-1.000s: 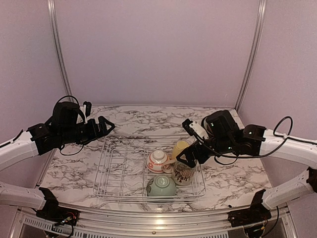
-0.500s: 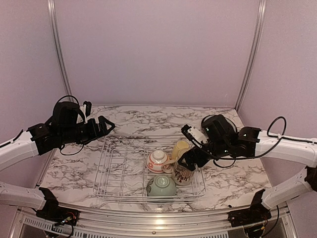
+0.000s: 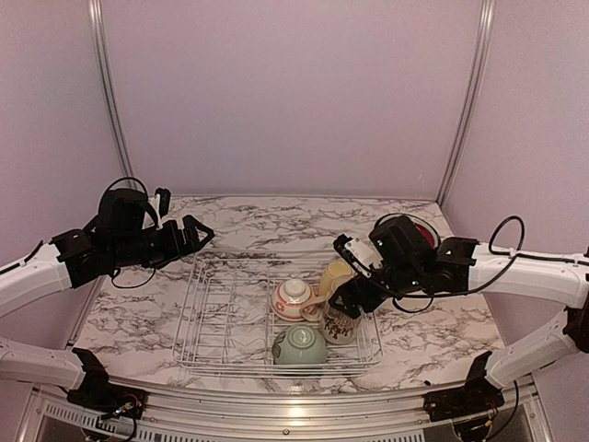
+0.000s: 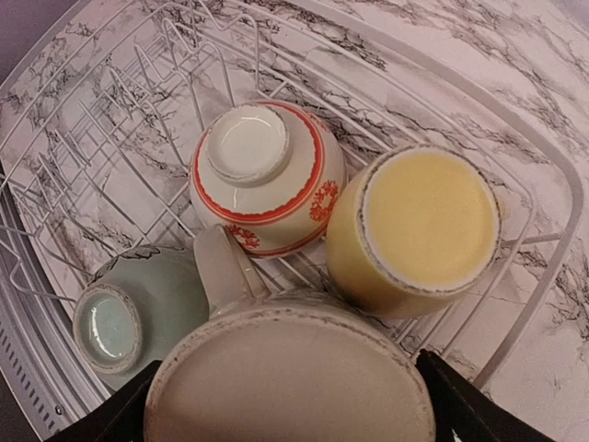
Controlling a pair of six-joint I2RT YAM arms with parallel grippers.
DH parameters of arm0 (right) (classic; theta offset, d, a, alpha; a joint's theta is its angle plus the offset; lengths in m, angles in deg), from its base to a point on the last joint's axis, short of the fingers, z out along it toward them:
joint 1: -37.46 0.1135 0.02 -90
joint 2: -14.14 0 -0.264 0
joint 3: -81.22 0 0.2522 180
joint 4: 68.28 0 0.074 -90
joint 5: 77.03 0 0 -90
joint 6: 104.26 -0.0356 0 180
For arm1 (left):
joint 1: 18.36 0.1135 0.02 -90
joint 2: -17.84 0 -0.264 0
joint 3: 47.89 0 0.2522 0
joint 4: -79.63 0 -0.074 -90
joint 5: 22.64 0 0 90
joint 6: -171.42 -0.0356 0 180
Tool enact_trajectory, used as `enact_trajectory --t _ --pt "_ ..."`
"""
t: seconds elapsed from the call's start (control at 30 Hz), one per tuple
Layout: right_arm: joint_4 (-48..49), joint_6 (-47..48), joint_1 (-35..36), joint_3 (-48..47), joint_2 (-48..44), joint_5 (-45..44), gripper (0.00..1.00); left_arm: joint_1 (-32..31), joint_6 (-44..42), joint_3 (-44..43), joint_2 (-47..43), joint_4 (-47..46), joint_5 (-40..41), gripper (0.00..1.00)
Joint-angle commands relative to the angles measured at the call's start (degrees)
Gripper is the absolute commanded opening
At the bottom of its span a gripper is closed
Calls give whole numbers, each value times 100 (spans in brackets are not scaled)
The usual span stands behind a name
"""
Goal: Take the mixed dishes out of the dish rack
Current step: Grab the cup from the dish rack.
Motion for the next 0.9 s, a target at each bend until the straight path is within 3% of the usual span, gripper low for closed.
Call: enact_trajectory --t 0.0,0.6,0.87 --pt "19 85 42 -30 36 -212 83 -23 8 -109 61 -31 -52 99" --pt "715 12 42 -364 -712 -203 28 -41 43 -62 63 -95 -80 99" --pt "1242 -263 -237 -695 -430 206 0 -80 110 -11 12 -124 -67 99"
